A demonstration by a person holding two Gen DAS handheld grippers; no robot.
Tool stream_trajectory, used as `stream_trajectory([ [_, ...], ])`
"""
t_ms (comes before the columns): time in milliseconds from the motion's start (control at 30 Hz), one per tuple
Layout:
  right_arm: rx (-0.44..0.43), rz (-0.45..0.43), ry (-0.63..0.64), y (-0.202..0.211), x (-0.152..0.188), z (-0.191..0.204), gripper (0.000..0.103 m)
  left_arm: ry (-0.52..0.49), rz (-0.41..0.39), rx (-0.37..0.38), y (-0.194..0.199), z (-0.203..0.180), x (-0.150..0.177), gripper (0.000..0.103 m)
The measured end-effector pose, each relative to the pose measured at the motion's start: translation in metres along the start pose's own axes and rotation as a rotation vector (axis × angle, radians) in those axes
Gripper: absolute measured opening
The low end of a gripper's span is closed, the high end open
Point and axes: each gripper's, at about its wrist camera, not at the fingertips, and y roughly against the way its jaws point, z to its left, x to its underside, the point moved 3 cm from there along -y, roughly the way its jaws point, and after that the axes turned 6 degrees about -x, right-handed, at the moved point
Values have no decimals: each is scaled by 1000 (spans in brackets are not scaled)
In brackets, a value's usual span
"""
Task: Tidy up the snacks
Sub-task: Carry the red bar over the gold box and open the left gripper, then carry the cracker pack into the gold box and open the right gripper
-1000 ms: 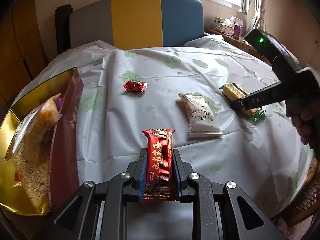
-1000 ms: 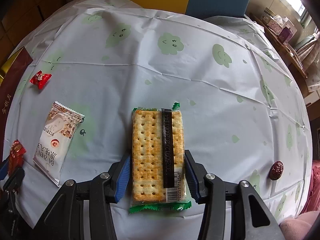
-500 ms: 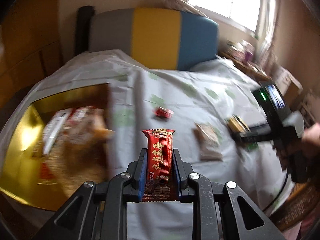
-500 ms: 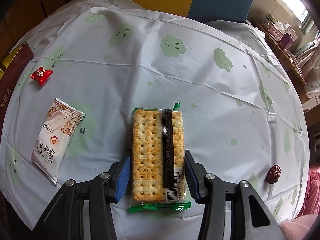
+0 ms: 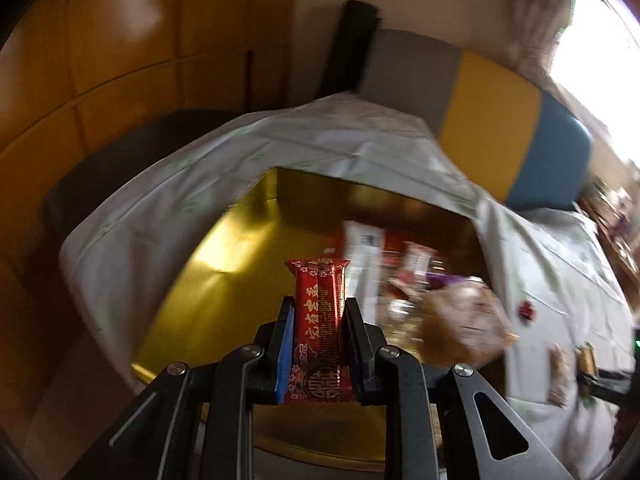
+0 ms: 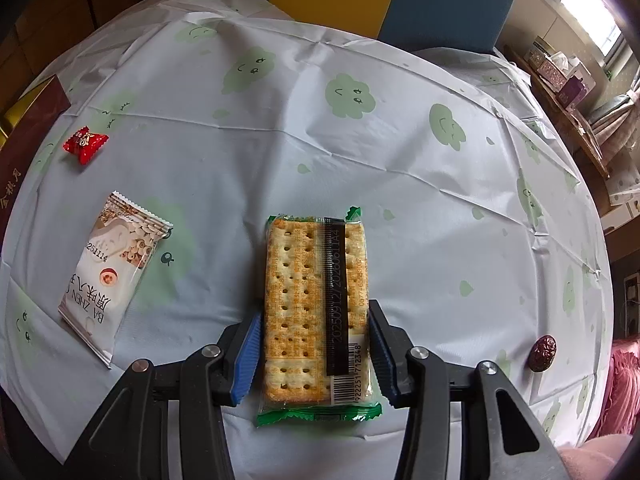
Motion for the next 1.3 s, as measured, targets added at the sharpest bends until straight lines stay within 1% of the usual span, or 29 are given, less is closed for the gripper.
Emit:
stream_trajectory([
  [67, 0, 0, 0, 0, 0, 0, 49, 48, 11, -35, -9, 17, -1, 24],
  [167, 0, 0, 1, 0, 0, 0, 49, 75, 41, -61, -23, 28, 1, 24],
  [300, 0, -1, -1, 1, 0, 0, 49, 70, 62, -67, -36, 25, 10, 25],
  [367, -1, -2, -3, 1, 0, 0, 49, 50, 67, -70, -39, 22, 14, 28],
  [467, 2, -2, 1, 1, 0, 0, 49, 25, 75, -80, -41, 16, 18, 28],
  [633, 7, -2, 4, 2, 0, 1, 49, -11, 51, -106, -28, 7, 20, 29],
  [800, 13, -3, 9, 3, 1, 4, 49, -35, 24, -97, -14, -3, 18, 31],
  [933, 13, -3, 9, 3, 0, 4, 49, -53, 2, -75, -1, -10, 18, 32],
  [1300, 22, -9, 19, 5, 2, 6, 48, -89, -26, -43, 22, -23, 21, 34],
])
